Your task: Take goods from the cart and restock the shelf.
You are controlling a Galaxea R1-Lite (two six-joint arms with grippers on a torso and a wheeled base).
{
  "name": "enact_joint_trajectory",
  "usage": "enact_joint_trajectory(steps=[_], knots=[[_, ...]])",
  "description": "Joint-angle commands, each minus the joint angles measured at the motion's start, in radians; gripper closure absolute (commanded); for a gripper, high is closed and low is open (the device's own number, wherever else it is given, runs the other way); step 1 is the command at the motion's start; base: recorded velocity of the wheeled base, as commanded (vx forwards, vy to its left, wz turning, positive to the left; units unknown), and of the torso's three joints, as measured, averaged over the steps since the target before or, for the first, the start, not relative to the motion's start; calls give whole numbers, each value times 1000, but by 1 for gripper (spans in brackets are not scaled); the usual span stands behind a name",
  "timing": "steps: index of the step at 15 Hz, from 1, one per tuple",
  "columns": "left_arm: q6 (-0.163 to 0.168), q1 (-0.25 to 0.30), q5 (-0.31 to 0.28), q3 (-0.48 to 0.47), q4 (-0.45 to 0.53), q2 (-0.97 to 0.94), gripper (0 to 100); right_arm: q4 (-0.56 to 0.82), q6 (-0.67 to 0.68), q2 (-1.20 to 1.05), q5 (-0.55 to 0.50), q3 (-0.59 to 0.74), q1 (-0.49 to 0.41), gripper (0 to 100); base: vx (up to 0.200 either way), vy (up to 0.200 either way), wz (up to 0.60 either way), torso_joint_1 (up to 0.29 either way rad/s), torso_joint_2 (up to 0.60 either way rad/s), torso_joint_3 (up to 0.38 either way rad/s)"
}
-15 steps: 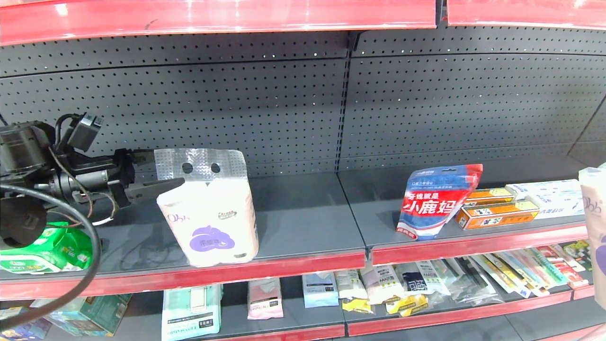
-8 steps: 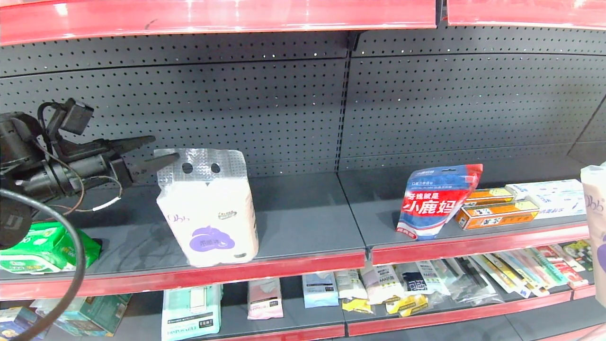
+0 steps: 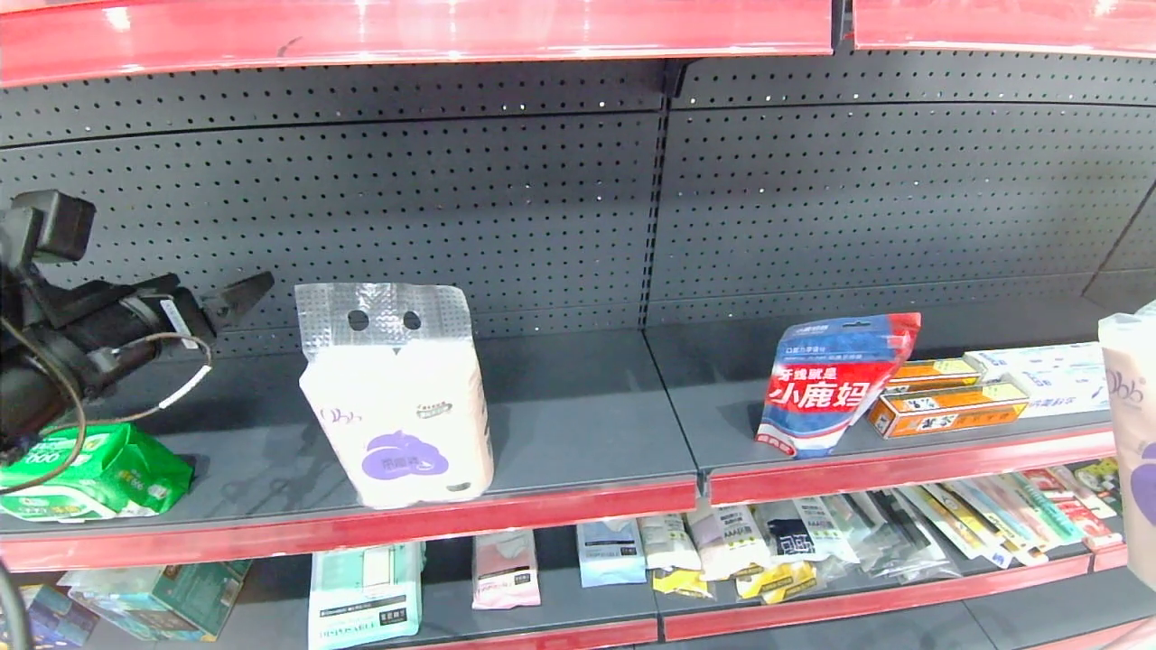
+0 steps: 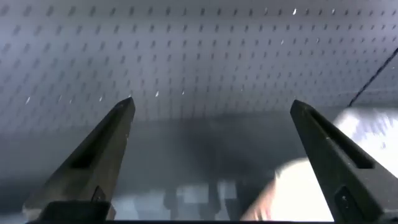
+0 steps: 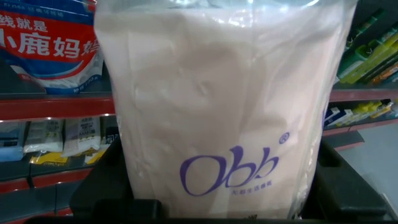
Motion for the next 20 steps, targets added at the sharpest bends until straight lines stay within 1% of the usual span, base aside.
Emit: enact_joint_trajectory(steps=[1,2,3,4,5,6,7,8,9,10,13,15,16,18,20], knots=[[-1,6,20,152,5,-176,0,0,4,-16,1,0,1,100,0,0,0,0,0,0],[-1,14,20,198,24,-245,0,3,6,-39,26,9,1,100,0,0,0,0,0,0],[1,14,19,241,68,-322,0,10,7,-71,56,26,1,100,0,0,0,0,0,0],[2,12,13,277,142,-422,0,10,7,-98,84,51,1,100,0,0,0,0,0,0],[2,12,10,293,234,-514,0,10,6,-120,111,60,1,100,0,0,0,0,0,0],[2,12,7,297,363,-621,0,10,6,-131,141,61,3,100,0,0,0,0,0,0],[2,8,-15,287,531,-753,0,10,4,-135,179,55,1,100,0,0,0,0,0,0],[7,6,-44,277,668,-861,0,10,1,-138,207,49,1,100,0,0,0,0,0,0],[13,-2,-70,264,814,-982,0,9,0,-137,228,47,1,100,0,0,0,0,0,0],[25,-25,-72,251,953,-1083,0,10,-2,-141,234,52,1,100,0,0,0,0,0,0],[67,-77,-72,237,1183,-1285,0,7,3,-154,236,57,1,100,0,0,0,0,0,0],[85,-100,-73,251,1254,-1371,0,9,3,-168,268,60,3,100,0,0,0,0,0,0],[86,-109,-72,273,1263,-1405,0,10,1,-184,292,64,4,100,0,0,0,0,0,0],[93,-109,-72,311,1266,-1463,0,10,0,-212,320,72,12,100,0,0,0,0,0,0],[123,-109,-62,340,1263,-1471,0,10,-2,-220,331,77,26,100,0,0,0,0,0,0]])
